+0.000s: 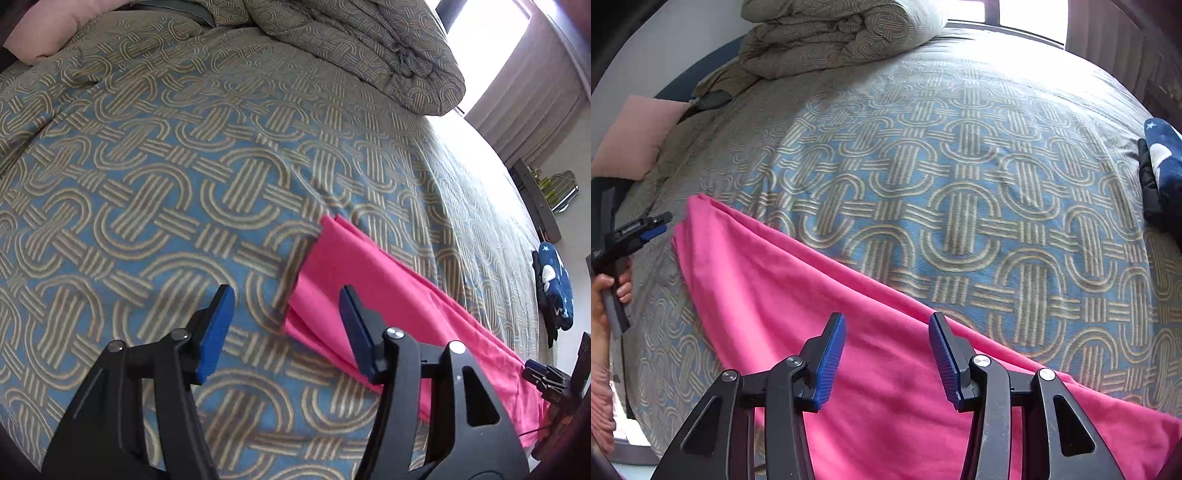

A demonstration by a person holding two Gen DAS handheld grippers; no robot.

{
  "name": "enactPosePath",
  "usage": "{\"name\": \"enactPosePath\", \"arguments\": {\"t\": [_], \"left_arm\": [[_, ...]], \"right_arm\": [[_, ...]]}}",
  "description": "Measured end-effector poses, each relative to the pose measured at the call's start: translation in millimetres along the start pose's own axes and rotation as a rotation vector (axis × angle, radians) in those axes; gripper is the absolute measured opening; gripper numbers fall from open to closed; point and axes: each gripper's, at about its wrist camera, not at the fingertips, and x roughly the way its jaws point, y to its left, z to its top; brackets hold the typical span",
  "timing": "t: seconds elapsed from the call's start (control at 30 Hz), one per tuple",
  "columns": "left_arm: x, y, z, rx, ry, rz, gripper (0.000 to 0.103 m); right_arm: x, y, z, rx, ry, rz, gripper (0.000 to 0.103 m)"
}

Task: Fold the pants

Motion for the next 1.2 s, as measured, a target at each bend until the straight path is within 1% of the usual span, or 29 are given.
{"name": "enactPosePath", "arguments": {"t": [0.07,0.13,0.17,0.2,0.23,0.27,0.3,0.33,0.37,0.4,0.43,0.47,0.5,0.53,0.57,0.6,0.63,0.67,0.7,0.77,0.8,0.83,0.9,0.93,1.03,1.07,1.1,1.13,1.2], "left_arm": [[8.4,-7.8,-6.2,0.023,0.039,0.020,0.063],[9.8,-19.3,-12.6,0.053,0.027,0.063,0.069],[12.4,-24.8,-12.3,0.059,0.026,0.073,0.072],[14.3,-29.2,-11.9,0.055,0.025,0.082,0.075],[15.8,-33.1,-11.0,0.052,0.020,0.085,0.072],[17.0,-37.5,-9.6,0.058,0.011,0.083,0.062],[17.9,-41.2,-8.2,0.068,0.006,0.079,0.016],[19.4,-42.7,-6.4,0.064,0.018,0.070,0.007],[17.5,-39.9,-3.4,0.040,0.004,0.059,0.007],[9.9,-37.0,-0.8,0.014,-0.023,0.039,0.007],[-1.2,-33.2,2.2,-0.007,-0.056,0.030,0.007],[-13.3,-30.1,4.3,-0.020,-0.088,0.023,0.007],[-24.5,-25.2,5.6,-0.030,-0.104,0.001,0.007],[-31.4,-19.7,6.6,-0.038,-0.105,-0.011,0.007],[-33.6,-14.3,8.5,-0.040,-0.105,0.017,0.007],[-34.6,-10.2,9.1,-0.026,-0.126,0.122,0.004],[-33.3,-6.7,10.7,0.002,-0.146,0.244,0.004],[-30.7,0.9,11.4,0.019,-0.143,0.319,0.004],[-28.9,10.9,11.4,0.003,-0.122,0.334,0.004],[-32.8,33.7,6.8,-0.107,-0.096,0.252,0.005],[-35.8,41.8,2.9,-0.156,-0.093,0.197,0.011],[-37.2,45.7,-0.9,-0.180,-0.088,0.168,0.022],[-38.7,44.1,-11.6,-0.175,-0.071,0.161,0.036],[-37.5,40.6,-16.0,-0.165,-0.061,0.151,0.041],[-21.9,25.6,-27.8,-0.139,-0.010,0.085,0.045],[-16.8,19.2,-29.8,-0.131,0.004,0.088,0.045],[-15.1,13.3,-30.6,-0.120,-0.005,0.116,0.049],[-14.9,4.9,-31.1,-0.107,-0.020,0.138,0.056],[-11.7,-7.9,-29.0,-0.098,-0.026,0.126,0.058]], "right_arm": [[3.4,-1.4,-5.8,-0.030,0.026,-0.035,0.047],[2.3,-1.1,-12.7,-0.069,0.035,-0.079,0.049],[1.3,-2.1,-15.5,-0.078,0.033,-0.096,0.053],[0.5,-4.0,-17.6,-0.078,0.030,-0.109,0.060],[0.4,-6.5,-19.3,-0.073,0.027,-0.115,0.067],[1.9,-9.7,-20.7,-0.069,0.026,-0.114,0.068],[5.7,-12.3,-21.0,-0.067,0.026,-0.117,0.068],[11.0,-15.7,-20.3,-0.061,0.029,-0.132,0.067],[17.0,-18.3,-19.0,-0.050,0.032,-0.156,0.061],[17.8,-20.7,-17.1,-0.027,0.011,-0.170,0.038],[16.0,-23.9,-14.9,0.013,-0.005,-0.159,0.008],[11.7,-26.4,-12.0,0.057,-0.013,-0.140,0.005],[5.4,-25.6,-7.5,0.083,-0.033,-0.150,0.002],[-1.6,-25.4,-5.6,0.085,-0.071,-0.201,0.003],[-4.8,-25.3,-1.6,0.078,-0.088,-0.257,0.003],[-6.1,-28.6,0.1,0.078,-0.092,-0.299,0.004],[-6.3,-34.6,0.6,0.094,-0.075,-0.296,0.004],[-7.0,-41.4,-0.6,0.124,-0.049,-0.254,0.004],[-10.3,-47.3,-3.8,0.158,-0.035,-0.201,0.006],[-22.4,-52.5,-14.1,0.204,-0.044,-0.115,0.012],[-30.4,-51.3,-21.2,0.209,-0.051,-0.091,0.015],[-39.5,-50.6,-28.7,0.201,-0.061,-0.074,0.017],[-60.1,-45.2,-45.5,0.172,-0.083,-0.077,0.020],[-71.1,-44.8,-53.6,0.159,-0.094,-0.088,0.023],[-101.7,-47.9,-74.0,0.134,-0.118,-0.117,0.027],[-110.8,-49.4,-81.8,0.133,-0.119,-0.122,0.028],[-116.7,-51.8,-86.7,0.133,-0.117,-0.123,0.030],[-123.8,-52.3,-95.9,0.132,-0.113,-0.119,0.034],[-132.9,-51.4,-116.5,0.123,-0.100,-0.127,0.041]]}}
